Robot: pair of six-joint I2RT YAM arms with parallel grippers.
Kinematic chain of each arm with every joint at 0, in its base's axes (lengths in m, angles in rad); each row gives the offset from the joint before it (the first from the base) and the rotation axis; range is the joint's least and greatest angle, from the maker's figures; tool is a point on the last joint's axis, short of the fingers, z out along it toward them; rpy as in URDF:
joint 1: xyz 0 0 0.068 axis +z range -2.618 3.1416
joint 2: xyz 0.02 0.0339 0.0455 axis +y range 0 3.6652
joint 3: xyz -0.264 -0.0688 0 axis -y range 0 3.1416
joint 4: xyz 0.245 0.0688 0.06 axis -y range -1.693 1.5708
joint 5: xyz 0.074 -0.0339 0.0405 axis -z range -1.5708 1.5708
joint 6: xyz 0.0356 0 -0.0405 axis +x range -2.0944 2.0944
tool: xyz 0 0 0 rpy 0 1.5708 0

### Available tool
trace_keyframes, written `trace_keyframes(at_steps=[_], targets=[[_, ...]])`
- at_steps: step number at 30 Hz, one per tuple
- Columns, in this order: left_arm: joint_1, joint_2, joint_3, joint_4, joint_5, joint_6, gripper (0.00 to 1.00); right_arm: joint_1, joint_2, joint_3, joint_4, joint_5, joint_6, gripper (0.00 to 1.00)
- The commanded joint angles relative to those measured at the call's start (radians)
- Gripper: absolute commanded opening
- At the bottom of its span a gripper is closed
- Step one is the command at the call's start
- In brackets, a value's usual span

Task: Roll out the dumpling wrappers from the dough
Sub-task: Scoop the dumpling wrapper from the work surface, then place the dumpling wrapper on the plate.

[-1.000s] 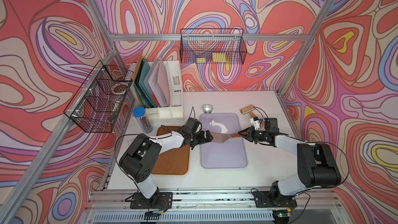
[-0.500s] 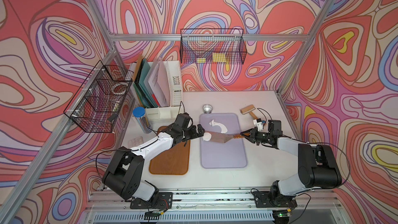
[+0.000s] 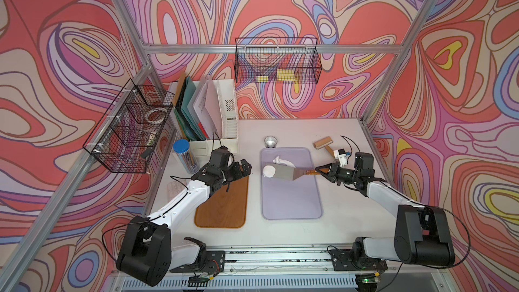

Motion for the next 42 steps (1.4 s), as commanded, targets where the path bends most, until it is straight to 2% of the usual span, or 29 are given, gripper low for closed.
trace_keyframes(at_steps=[1,8,11,14,18,24,30,38,42], targets=[[0.031,-0.056,-0.028,-0.054,-0.015,-0.001,1.00,0.077,-0.023,0.067,-0.035,0.014,0.011,0.00],[0.074,-0.175,-0.084,-0.108,-0.079,-0.024,1.00,0.348,0.106,0.197,0.089,0.141,0.110,0.00],[0.090,-0.229,-0.087,-0.148,-0.117,-0.038,1.00,0.442,0.181,0.272,0.089,0.205,0.081,0.00],[0.097,-0.301,-0.091,-0.195,-0.207,-0.042,1.00,0.505,0.250,0.335,0.081,0.239,0.054,0.00],[0.104,-0.404,-0.119,-0.223,-0.300,-0.056,1.00,0.588,0.283,0.426,-0.027,0.349,-0.074,0.00],[0.106,-0.432,-0.123,-0.230,-0.303,-0.054,1.00,0.676,0.291,0.502,-0.074,0.458,-0.241,0.00],[0.107,-0.428,-0.118,-0.232,-0.287,-0.054,1.00,0.730,0.298,0.579,-0.202,0.549,-0.417,0.00],[0.106,-0.427,-0.123,-0.224,-0.284,-0.049,1.00,0.780,0.307,0.603,-0.247,0.597,-0.522,0.00],[0.107,-0.420,-0.123,-0.217,-0.276,-0.049,1.00,0.826,0.293,0.598,-0.227,0.716,-0.586,0.00]])
